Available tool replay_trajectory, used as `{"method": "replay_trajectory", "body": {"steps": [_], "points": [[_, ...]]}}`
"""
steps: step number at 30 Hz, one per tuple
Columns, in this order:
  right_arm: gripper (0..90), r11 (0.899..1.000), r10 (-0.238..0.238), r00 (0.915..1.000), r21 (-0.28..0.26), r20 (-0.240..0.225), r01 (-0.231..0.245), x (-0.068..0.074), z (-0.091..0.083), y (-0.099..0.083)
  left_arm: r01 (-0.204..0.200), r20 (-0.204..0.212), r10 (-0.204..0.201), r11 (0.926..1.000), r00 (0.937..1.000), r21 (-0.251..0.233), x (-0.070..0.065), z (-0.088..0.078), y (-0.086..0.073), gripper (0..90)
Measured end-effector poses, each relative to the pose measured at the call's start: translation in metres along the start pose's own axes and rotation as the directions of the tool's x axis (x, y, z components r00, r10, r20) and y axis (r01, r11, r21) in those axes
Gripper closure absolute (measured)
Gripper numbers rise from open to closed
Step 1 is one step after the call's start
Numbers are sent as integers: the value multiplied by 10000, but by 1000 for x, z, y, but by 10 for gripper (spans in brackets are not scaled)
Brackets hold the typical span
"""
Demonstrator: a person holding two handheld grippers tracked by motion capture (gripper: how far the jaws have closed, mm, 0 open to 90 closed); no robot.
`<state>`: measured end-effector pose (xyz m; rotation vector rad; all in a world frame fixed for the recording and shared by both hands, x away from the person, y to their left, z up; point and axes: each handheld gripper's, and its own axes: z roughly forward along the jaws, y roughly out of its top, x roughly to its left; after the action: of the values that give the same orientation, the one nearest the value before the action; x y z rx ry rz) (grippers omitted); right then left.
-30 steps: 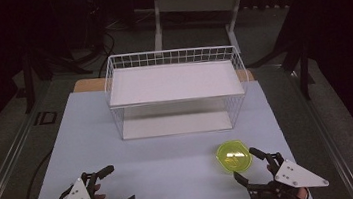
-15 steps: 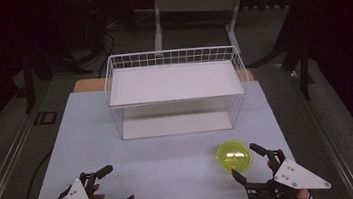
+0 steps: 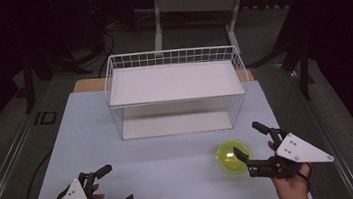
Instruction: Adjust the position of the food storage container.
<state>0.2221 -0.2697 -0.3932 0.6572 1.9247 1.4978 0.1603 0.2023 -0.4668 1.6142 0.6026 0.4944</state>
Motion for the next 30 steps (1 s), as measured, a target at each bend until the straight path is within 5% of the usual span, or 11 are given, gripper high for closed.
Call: {"method": "replay_trajectory", "body": {"steps": [8,13,16,22,28,30], "points": [[112,9965,736,9938,341,833,-767,-19,15,-7,3,38,-3,10000,10000,-1,0,0,0,15],[151,9930,723,9896,841,1241,-831,-28,21,-19,-1,47,1,10000,10000,-13,0,0,0,15],[315,9904,641,9856,1109,1565,-820,-35,20,-27,-17,45,17,10000,10000,3,0,0,0,15],[485,9841,589,9791,1536,1946,-898,-48,19,-45,-23,28,23,10000,10000,14,0,0,0,15],[671,9622,773,9766,2415,2004,-1258,-57,19,-68,-110,36,110,9999,9999,20,-1,1,0,15],[758,9449,1081,9719,2823,2092,-1659,-60,19,-75,-124,21,124,9999,9999,29,-1,1,0,15]]}}
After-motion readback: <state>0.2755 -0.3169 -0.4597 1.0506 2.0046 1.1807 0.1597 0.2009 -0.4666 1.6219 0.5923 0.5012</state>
